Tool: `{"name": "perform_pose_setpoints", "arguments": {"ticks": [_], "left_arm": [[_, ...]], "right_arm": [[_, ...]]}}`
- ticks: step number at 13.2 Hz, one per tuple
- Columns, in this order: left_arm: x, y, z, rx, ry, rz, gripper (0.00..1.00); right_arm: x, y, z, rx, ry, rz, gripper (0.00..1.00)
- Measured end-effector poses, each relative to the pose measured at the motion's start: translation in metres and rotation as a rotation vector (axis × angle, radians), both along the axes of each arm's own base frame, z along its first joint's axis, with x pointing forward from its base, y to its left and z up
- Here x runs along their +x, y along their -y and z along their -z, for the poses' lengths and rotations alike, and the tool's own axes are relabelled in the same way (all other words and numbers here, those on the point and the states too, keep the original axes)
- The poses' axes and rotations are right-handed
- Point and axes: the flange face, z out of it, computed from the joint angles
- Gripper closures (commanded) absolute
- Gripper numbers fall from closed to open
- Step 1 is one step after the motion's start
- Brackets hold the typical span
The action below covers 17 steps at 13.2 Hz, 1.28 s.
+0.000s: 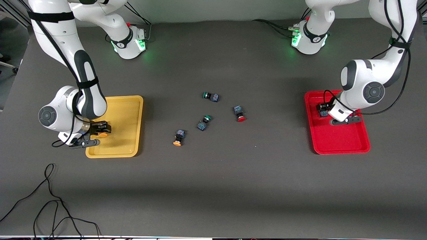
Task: Place red and yellow buttons in trays
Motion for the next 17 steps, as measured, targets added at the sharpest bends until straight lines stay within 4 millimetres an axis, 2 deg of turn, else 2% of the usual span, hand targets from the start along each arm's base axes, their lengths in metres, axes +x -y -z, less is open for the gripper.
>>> {"name": "perform_pose_setpoints", "arguments": {"ticks": [1,2,3,5,6,7,9,10,11,12,14,17], "left_arm": [[0.007,0.01,-0.018,0.015,-0.028,-0.013,0.0],[0.016,0.029,-0.042,0.036,-0.054,-0.025,0.0],[0.026,0.057,-0.069,0.06,-0.069,-0.035,0.0],[0.039,0.134,-0.116,0.085,-0.058,-0.077,0.0],[0.042,0.178,-0.13,0.082,-0.045,-0.108,0.0],[0.046,0.223,-0.136,0.073,-0.033,-0.136,0.0],[0.052,0.305,-0.128,0.07,-0.023,-0.182,0.0],[0.053,0.34,-0.113,0.074,-0.023,-0.195,0.0],[0.053,0.368,-0.095,0.07,-0.019,-0.199,0.01],[0.053,0.385,-0.073,0.062,-0.015,-0.201,0.01],[0.054,0.397,-0.034,0.053,-0.016,-0.202,0.02],[0.049,0.403,-0.002,0.034,-0.001,-0.203,0.07]], "right_arm": [[0.008,-0.007,-0.011,0.019,-0.012,0.004,0.0],[0.016,-0.015,-0.026,0.038,-0.027,0.015,0.0],[0.025,-0.026,-0.047,0.052,-0.044,0.031,0.0],[0.042,-0.055,-0.094,0.048,-0.078,0.062,0.0],[0.048,-0.085,-0.116,0.044,-0.081,0.077,0.0],[0.051,-0.124,-0.13,0.031,-0.075,0.096,0.0],[0.044,-0.204,-0.139,-0.001,-0.058,0.14,0.0],[0.039,-0.237,-0.139,-0.014,-0.047,0.169,0.0],[0.035,-0.265,-0.137,-0.015,-0.027,0.2,0.0],[0.032,-0.288,-0.132,-0.004,-0.008,0.227,0.0],[0.028,-0.324,-0.111,0.022,0.033,0.283,0.0],[0.023,-0.365,-0.061,0.048,0.099,0.352,0.0]]}}
